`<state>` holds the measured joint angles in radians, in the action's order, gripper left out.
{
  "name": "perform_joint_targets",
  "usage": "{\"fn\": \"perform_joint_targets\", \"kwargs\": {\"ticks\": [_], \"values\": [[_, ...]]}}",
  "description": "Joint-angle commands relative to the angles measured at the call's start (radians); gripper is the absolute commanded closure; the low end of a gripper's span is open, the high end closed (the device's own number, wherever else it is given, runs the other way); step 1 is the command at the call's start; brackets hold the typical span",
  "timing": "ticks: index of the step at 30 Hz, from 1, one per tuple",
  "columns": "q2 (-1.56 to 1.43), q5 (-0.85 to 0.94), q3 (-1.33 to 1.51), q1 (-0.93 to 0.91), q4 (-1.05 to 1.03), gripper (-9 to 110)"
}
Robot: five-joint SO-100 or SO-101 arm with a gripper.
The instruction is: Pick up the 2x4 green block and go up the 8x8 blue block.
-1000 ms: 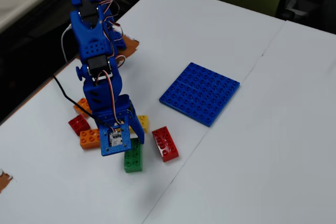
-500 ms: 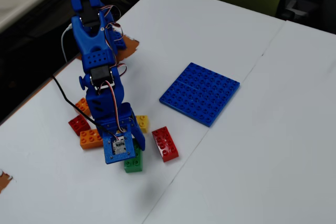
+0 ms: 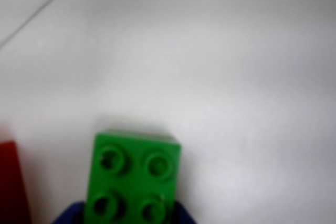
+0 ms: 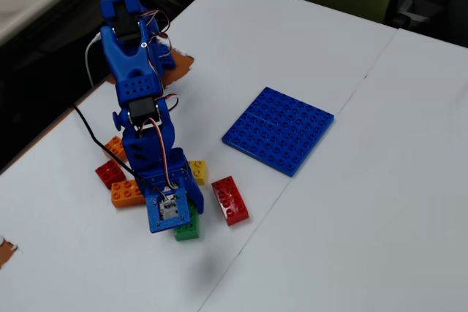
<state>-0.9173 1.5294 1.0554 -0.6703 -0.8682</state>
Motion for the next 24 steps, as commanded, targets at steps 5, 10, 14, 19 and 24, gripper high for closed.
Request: {"fn": "perform_joint_targets", "kwargs": {"ticks": [5, 10, 14, 19, 24], "values": [[-0.011, 0.023, -0.049, -0.009, 0.014, 87], [-0.026, 0.049, -0.049, -0.003, -0.011, 99], [-0.092, 0.049, -0.049, 0.009, -0.087, 101], [-0.276, 0.046, -0.048, 0.058, -0.345, 101], [-0.463, 0.179, -0.038, 0.127, -0.594, 101]]}}
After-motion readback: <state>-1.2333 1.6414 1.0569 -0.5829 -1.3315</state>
